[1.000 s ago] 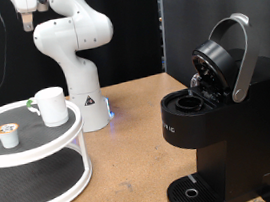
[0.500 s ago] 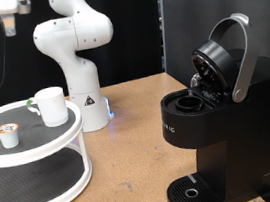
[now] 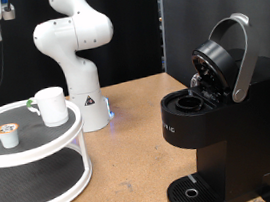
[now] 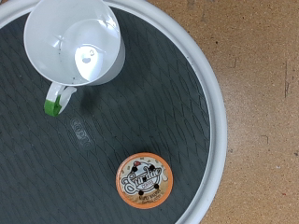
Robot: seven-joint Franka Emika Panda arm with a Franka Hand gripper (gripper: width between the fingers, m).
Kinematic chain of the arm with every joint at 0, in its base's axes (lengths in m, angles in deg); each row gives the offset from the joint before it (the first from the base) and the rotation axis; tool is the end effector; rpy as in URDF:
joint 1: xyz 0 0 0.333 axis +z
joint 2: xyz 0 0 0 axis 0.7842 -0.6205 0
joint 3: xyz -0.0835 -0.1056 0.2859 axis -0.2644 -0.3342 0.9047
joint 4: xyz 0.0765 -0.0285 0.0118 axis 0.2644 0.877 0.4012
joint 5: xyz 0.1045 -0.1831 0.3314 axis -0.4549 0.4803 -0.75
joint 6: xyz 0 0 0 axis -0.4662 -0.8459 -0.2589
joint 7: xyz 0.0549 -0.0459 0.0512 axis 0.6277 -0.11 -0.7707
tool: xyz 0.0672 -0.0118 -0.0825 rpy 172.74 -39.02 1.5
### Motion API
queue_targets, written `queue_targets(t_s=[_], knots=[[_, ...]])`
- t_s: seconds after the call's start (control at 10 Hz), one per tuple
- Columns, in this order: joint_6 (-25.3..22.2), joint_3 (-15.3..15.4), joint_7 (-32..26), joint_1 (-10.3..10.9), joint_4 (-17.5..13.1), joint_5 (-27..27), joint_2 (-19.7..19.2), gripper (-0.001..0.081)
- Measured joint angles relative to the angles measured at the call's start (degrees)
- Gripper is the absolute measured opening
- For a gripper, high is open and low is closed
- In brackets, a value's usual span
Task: Make a cup of coffee with the keurig machine
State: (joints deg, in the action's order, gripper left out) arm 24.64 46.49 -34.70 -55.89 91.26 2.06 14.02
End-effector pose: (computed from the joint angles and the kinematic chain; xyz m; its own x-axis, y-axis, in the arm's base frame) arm 0.3003 -0.2176 0.5461 0.6841 0.7294 -0.0055 0.7287 -0.6830 0.0496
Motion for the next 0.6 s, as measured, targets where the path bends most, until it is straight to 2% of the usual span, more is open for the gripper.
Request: queue_targets(t_s=[0.2, 0.6], knots=[[5.4, -0.7, -2.7, 0.0, 3.3, 1.0, 0.7, 0.0798], [18.2, -3.3, -2.6, -1.0, 13.4, 4.9, 0.0, 0.0798]])
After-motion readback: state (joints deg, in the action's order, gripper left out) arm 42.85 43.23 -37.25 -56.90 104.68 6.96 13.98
